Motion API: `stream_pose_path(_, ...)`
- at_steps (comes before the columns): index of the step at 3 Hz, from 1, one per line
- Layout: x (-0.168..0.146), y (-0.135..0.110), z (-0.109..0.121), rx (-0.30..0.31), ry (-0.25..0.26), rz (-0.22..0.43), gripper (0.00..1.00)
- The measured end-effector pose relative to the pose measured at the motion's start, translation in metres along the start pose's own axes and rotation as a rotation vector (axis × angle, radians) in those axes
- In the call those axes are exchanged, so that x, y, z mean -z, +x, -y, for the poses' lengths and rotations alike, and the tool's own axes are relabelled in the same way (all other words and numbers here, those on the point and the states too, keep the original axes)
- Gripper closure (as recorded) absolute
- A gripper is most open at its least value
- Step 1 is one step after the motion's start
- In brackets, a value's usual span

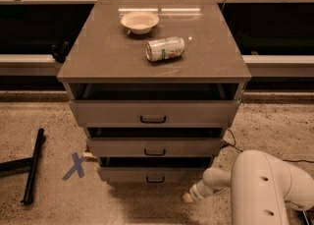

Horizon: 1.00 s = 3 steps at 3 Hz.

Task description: Close bottom drawer

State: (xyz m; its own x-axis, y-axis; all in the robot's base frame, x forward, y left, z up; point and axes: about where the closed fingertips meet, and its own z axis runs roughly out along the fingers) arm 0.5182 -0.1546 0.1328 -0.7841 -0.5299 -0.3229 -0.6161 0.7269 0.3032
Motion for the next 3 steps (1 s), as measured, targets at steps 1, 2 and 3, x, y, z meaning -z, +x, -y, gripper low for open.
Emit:
stream_pose_path(1,0.008,-0.025,0.015,0.008,0.036,0.066,1.0)
stream_pose_path(2,0.014,-0.052,0.033,0.018,0.067,0.123,1.0)
stream_pose_path(3,0.016,-0.071,0.047,0.018,0.072,0.177,1.0)
